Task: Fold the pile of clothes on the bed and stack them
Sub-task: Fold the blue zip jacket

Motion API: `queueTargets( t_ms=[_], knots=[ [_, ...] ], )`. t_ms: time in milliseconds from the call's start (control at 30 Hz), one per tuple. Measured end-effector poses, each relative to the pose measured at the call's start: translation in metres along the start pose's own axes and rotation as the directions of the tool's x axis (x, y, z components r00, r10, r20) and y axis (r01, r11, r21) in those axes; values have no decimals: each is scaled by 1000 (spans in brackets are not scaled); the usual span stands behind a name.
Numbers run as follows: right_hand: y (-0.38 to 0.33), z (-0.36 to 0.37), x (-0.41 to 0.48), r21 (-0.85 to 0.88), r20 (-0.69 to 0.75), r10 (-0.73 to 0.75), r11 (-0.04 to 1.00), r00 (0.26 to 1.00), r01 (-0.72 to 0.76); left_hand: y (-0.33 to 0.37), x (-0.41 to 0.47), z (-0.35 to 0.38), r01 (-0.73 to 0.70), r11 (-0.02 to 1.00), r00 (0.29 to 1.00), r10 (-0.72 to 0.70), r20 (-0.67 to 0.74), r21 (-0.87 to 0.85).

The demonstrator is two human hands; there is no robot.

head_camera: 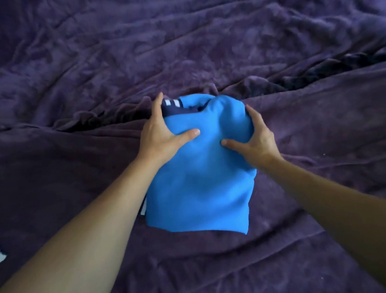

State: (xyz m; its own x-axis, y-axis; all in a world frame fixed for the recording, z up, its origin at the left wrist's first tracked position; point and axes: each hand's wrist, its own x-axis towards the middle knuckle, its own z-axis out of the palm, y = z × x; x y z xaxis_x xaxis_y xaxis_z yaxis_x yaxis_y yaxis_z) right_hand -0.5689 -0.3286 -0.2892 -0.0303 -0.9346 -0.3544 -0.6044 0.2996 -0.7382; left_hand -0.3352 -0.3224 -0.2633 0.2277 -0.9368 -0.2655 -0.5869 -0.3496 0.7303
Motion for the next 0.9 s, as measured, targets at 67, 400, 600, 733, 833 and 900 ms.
queueTargets(
  t_ms=[67, 400, 600, 733, 833, 900],
  knots=[
    [-5, -13, -33, -3, -25, -56, 998, 998, 56, 11, -26, -9, 8, 999, 1000, -8, -9, -53],
    [-4, -111, -193, -307, -1, -136, 943, 991, 130, 90, -192, -33, -112, 992, 992, 115, 43, -57],
    [24, -226, -257, -332, -55, -210, 926, 976, 181, 171, -271, 15, -245, 966, 966, 251, 64, -88],
    [68, -329, -300, -367, -142, -242, 913, 960, 176, 249, -319, 76, -305, 941, 941, 322, 102, -148],
    [102, -414, -333, -390, -212, -270, 905, 939, 171, 316, -357, 127, -370, 908, 912, 395, 107, -194],
    [120, -471, -353, -385, -271, -278, 909, 922, 161, 361, -382, 160, -405, 881, 893, 438, 100, -245]
  ],
)
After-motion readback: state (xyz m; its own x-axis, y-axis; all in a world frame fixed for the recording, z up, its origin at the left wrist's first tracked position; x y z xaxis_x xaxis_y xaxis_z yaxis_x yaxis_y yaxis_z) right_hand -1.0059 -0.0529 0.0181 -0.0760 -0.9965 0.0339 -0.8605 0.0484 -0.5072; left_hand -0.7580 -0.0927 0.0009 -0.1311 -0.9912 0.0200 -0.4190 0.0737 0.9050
